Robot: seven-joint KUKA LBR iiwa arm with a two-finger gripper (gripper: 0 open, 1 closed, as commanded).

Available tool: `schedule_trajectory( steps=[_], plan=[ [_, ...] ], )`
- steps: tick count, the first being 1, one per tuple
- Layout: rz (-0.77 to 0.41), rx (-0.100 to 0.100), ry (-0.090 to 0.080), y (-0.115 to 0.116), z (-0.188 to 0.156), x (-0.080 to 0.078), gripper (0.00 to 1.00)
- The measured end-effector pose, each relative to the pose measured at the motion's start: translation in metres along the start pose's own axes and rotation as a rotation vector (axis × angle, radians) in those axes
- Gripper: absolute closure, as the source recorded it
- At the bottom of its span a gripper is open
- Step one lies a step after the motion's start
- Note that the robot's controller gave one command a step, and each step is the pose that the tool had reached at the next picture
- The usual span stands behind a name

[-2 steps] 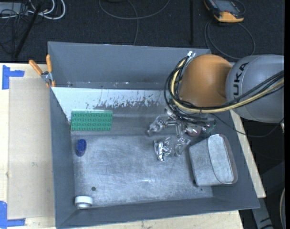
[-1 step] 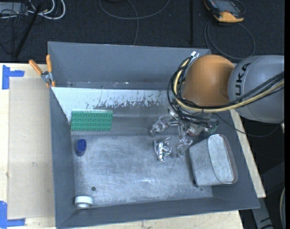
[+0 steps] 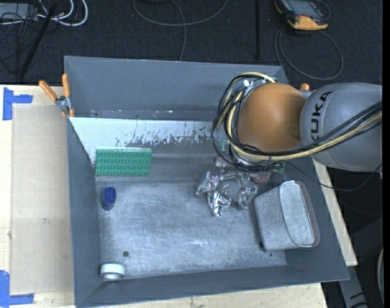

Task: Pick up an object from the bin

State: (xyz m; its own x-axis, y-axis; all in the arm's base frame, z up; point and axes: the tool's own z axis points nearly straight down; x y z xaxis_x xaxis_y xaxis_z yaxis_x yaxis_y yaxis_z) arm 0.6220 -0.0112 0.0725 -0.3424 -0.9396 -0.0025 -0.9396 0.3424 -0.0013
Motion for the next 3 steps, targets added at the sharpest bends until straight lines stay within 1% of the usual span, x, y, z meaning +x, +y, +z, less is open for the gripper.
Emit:
schedule_trajectory(
  steps=[1,2,3],
  plan=[
    [0.007,-0.002,0.001,0.0,-0.001,0.0,0.0],
    [0.01,0.002,0.002,-0.002,-0.003,0.001,1.0],
    [0.016,0.006,-0.001,-0.004,-0.081,-0.001,1.0]
  ],
)
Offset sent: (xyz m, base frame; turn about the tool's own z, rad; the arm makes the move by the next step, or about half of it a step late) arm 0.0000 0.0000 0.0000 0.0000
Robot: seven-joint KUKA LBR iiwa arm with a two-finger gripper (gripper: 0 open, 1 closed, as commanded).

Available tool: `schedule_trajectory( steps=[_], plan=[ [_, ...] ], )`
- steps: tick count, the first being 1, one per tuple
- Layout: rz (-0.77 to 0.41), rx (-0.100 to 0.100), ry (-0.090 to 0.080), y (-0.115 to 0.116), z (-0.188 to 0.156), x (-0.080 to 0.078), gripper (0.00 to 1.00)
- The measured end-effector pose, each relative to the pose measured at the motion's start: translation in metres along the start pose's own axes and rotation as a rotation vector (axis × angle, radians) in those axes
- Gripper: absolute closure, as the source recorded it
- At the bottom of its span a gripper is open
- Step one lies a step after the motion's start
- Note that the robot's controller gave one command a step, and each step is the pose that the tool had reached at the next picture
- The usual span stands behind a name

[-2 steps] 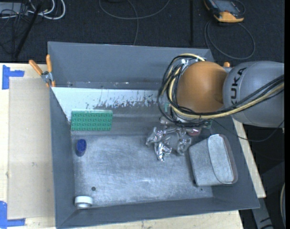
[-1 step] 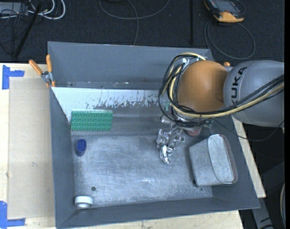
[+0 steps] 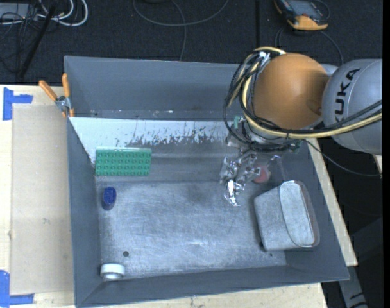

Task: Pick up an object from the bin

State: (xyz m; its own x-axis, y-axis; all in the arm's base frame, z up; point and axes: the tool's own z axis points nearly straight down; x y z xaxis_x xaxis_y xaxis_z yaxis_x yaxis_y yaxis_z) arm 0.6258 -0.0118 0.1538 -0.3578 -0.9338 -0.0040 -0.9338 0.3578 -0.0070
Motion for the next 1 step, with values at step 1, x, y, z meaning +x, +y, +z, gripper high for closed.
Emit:
schedule_trajectory(
  steps=[1],
  plan=[
    [0.008,-0.005,0.001,-0.0006,-0.0173,-0.0008,1.0]
  ],
)
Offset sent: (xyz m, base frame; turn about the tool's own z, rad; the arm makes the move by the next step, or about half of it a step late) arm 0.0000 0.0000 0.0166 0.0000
